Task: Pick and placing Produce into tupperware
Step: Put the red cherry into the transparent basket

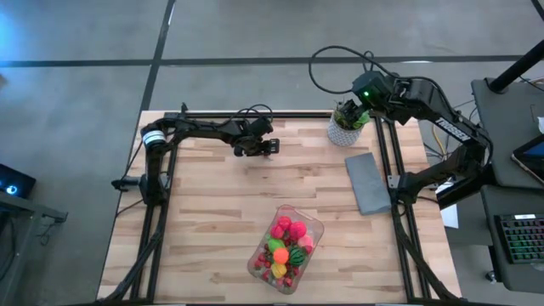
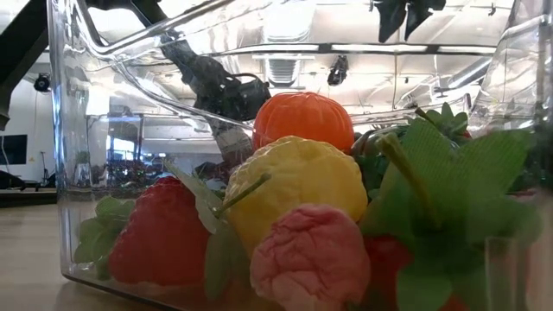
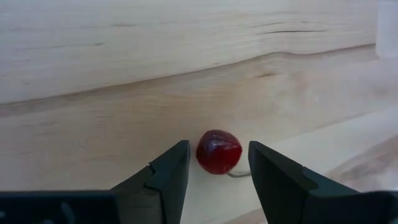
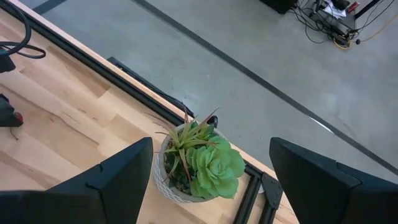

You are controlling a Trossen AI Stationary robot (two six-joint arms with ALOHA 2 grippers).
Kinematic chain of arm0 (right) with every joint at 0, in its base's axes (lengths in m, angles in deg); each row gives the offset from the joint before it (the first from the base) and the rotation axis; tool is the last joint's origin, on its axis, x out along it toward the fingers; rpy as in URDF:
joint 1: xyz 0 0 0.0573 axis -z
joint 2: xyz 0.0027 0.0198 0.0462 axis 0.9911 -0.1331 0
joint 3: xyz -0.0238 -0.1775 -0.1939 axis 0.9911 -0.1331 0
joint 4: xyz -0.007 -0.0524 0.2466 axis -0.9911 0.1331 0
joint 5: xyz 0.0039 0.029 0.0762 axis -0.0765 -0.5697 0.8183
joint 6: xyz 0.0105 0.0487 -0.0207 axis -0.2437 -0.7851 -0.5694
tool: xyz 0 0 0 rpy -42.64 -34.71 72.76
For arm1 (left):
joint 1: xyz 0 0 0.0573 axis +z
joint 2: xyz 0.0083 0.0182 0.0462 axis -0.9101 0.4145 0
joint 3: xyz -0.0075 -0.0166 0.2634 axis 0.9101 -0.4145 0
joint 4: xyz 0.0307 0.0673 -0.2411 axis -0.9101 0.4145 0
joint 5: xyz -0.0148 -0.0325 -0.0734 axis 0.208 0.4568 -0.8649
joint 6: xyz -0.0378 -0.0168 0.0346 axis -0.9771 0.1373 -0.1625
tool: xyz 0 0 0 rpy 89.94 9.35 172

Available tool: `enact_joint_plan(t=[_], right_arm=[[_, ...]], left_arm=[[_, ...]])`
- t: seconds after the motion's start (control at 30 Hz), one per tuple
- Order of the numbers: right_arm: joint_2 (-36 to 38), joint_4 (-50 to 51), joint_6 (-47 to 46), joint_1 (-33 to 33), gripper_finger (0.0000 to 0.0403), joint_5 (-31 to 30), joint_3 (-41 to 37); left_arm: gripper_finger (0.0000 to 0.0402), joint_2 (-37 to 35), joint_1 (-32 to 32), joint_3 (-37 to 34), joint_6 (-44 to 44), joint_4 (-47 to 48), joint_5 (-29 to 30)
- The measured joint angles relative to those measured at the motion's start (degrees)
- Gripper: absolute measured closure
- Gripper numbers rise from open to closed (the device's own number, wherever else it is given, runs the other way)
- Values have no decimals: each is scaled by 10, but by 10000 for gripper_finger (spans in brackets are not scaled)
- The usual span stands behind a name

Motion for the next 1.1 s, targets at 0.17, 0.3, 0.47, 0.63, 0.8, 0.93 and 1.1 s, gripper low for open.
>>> enact_joint_plan(t=[0.17,0.3,0.47,0.63,0.8,0.93,1.1], right_arm=[[0,0,0,0,87,0,0],[0,0,0,0,87,0,0],[0,0,0,0,87,0,0],[0,0,0,0,87,0,0],[0,0,1,0,87,0,0],[0,0,10,0,87,0,0],[0,0,15,0,87,0,0]], left_arm=[[247,7,-3,1,1,0,2],[247,7,-4,1,1,-1,4],[259,7,-4,0,-4,0,6],[303,7,-4,0,-2,3,10],[330,7,-4,0,-1,1,11],[332,5,-6,0,14,-12,10],[333,-28,-24,-2,28,-20,0]])
